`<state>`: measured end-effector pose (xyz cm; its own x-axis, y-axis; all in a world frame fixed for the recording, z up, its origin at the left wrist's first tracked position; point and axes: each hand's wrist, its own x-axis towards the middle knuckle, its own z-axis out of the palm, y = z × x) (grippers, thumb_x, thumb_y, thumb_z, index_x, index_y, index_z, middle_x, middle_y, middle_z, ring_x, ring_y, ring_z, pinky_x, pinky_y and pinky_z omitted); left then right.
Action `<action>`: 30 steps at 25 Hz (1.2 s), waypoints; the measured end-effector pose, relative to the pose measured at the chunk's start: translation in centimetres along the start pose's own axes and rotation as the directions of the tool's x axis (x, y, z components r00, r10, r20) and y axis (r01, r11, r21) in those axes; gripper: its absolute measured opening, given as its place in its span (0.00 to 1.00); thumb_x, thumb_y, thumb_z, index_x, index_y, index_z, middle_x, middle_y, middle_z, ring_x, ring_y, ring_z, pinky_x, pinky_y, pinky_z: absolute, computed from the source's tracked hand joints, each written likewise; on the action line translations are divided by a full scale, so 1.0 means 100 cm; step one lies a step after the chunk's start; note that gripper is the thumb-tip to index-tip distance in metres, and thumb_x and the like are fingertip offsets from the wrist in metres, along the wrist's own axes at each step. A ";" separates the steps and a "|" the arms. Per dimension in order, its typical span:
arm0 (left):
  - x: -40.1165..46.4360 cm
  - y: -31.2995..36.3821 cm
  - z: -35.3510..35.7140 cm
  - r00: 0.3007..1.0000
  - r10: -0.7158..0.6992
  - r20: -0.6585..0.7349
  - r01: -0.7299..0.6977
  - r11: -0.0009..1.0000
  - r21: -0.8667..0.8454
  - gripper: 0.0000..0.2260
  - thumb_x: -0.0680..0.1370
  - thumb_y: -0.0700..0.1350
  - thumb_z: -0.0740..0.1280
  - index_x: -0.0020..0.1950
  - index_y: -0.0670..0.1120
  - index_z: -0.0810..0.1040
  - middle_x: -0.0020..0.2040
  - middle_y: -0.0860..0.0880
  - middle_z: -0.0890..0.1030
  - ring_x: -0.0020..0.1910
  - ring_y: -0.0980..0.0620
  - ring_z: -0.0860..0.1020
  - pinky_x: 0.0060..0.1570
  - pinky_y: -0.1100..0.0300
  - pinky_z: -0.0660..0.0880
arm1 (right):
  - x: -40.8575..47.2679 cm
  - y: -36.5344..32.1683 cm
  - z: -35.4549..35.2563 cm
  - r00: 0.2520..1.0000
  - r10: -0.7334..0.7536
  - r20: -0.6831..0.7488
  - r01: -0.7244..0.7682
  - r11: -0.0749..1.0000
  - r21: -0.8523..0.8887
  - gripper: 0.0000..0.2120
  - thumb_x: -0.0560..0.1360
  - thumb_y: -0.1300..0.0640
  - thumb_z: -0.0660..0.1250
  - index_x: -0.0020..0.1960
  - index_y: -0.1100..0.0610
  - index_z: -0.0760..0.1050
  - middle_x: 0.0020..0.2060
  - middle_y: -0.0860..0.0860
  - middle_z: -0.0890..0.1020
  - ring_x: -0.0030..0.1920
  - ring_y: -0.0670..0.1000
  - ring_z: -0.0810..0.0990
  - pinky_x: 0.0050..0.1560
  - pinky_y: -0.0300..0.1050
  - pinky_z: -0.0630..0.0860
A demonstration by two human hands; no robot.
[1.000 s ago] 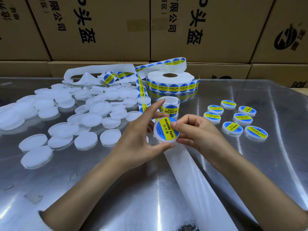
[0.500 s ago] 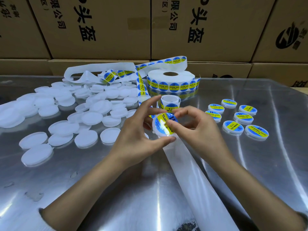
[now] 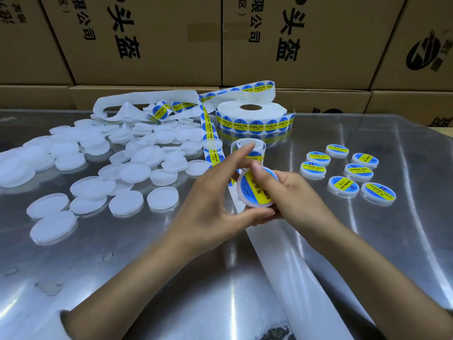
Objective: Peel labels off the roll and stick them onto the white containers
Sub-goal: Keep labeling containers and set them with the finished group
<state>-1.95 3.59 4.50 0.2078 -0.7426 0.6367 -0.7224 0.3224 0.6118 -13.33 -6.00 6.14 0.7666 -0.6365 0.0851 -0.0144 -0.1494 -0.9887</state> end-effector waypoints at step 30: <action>-0.004 -0.034 -0.007 0.989 -0.148 0.014 0.126 0.888 0.442 0.03 0.73 0.45 0.71 0.44 0.52 0.84 0.39 0.58 0.83 0.36 0.59 0.78 0.38 0.55 0.77 | 0.029 0.041 -0.052 0.890 -0.002 -0.457 -0.276 0.795 -0.541 0.13 0.80 0.59 0.57 0.59 0.57 0.77 0.56 0.55 0.80 0.56 0.55 0.76 0.54 0.45 0.69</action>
<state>0.87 3.15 2.49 0.3029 -0.7901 0.5328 -0.9066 -0.0666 0.4166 -14.47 -12.38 2.95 0.3886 -0.9116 0.1339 -0.5701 -0.3520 -0.7424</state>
